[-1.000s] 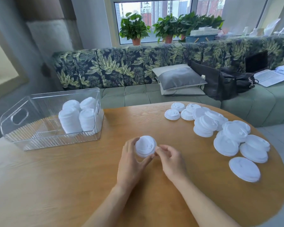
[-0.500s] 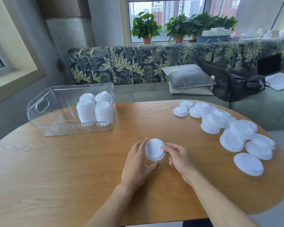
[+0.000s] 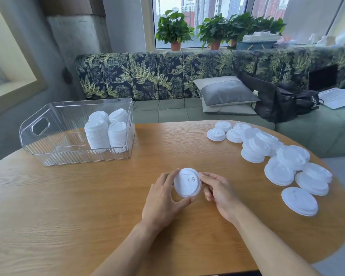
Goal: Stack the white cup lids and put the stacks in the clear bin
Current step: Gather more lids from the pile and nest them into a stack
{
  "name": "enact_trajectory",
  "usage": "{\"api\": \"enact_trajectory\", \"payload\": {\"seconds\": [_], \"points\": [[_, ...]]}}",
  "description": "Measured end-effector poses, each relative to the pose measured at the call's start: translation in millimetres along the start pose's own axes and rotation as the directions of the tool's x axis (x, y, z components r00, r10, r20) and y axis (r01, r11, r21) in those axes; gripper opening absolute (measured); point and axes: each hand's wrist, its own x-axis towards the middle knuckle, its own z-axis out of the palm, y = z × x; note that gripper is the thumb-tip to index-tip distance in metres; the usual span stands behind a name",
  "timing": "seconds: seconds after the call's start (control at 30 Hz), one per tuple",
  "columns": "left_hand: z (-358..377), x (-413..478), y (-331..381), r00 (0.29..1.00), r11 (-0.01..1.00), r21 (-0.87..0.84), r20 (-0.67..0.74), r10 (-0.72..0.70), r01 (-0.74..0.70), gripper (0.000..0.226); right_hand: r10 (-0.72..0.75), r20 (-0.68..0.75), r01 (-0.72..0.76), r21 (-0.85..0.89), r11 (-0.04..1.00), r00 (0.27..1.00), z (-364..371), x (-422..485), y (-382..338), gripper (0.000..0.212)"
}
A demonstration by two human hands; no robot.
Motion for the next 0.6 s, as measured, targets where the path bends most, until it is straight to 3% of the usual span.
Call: {"api": "enact_trajectory", "payload": {"seconds": [0.13, 0.23, 0.37, 0.47, 0.6], "points": [[-0.6, -0.8, 4.0, 1.000, 1.000, 0.016, -0.015, -0.002, 0.002, 0.089, 0.008, -0.033, -0.005, 0.080, 0.997, 0.999, -2.3, 3.7, 4.7, 0.017], [0.0, 3.2, 1.9, 0.998, 0.999, 0.016, -0.051, -0.041, 0.042, 0.089, -0.047, -0.175, 0.057, 0.050, 0.997, 0.984, -0.7, 9.4, 11.1, 0.012], [0.5, 18.5, -9.2, 0.994, 0.995, 0.029, -0.071, -0.088, 0.091, 0.087, -0.311, -0.357, 0.183, -0.349, 0.919, 0.881, -2.6, 21.6, 20.9, 0.014], [4.7, 34.4, -17.9, 0.994, 0.996, 0.025, -0.059, -0.087, 0.088, 0.084, -0.465, -0.325, 0.220, -0.572, 0.790, 0.823, -8.1, 39.7, 19.2, 0.019], [13.6, 60.8, -28.0, 0.996, 0.996, 0.049, -0.048, -0.071, 0.074, 0.082, -0.504, -0.268, 0.143, -0.758, 0.636, 0.821, -13.8, 80.7, 5.2, 0.039]]}}
